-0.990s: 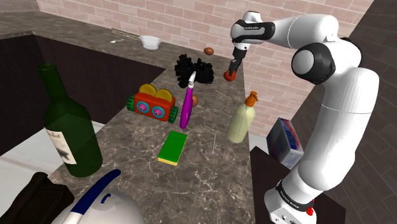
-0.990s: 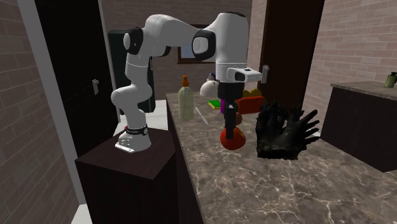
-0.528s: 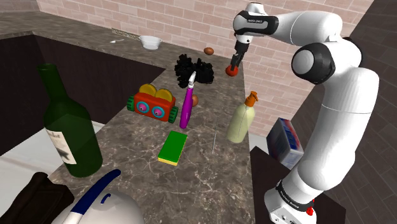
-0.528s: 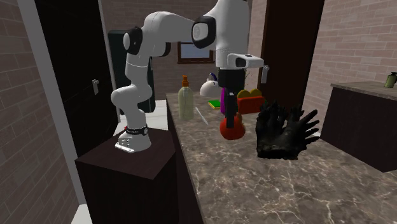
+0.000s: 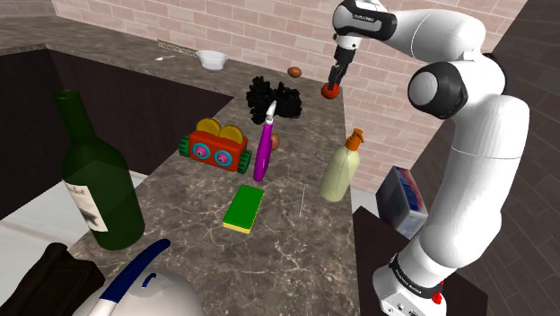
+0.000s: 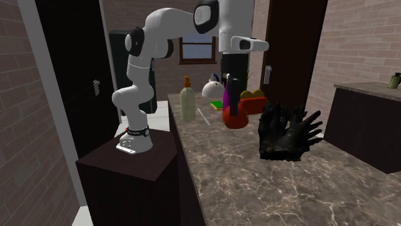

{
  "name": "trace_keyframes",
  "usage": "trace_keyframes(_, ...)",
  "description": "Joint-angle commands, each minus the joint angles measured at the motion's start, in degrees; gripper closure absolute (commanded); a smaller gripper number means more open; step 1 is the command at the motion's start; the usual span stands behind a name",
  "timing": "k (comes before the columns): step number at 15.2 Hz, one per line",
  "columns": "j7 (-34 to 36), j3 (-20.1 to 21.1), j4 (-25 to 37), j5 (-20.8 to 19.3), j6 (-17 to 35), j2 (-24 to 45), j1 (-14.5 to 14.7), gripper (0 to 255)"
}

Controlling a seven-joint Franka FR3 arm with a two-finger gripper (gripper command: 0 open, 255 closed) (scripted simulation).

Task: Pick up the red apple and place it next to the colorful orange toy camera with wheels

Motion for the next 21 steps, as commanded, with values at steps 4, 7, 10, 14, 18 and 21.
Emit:
trace_keyframes(4, -0.08, 0.0, 6.32, 0.48, -4.83, 1.54, -0.67, 255)
trace_keyframes(7, -0.2, 0.01, 10.88, 0.94, -8.0, 2.95, -1.33, 255)
trace_keyframes(10, -0.33, 0.06, 16.3, 1.55, -11.54, 4.85, -2.21, 255)
trace_keyframes(14, 1.82, 0.21, 11.23, 0.08, -10.6, 0.66, 0.68, 255)
trace_keyframes(18, 6.88, 1.32, -0.32, -3.04, -7.05, -7.52, 6.03, 255)
trace_keyframes(21, 10.99, 2.74, -6.63, -4.93, -5.5, -12.36, 9.18, 255)
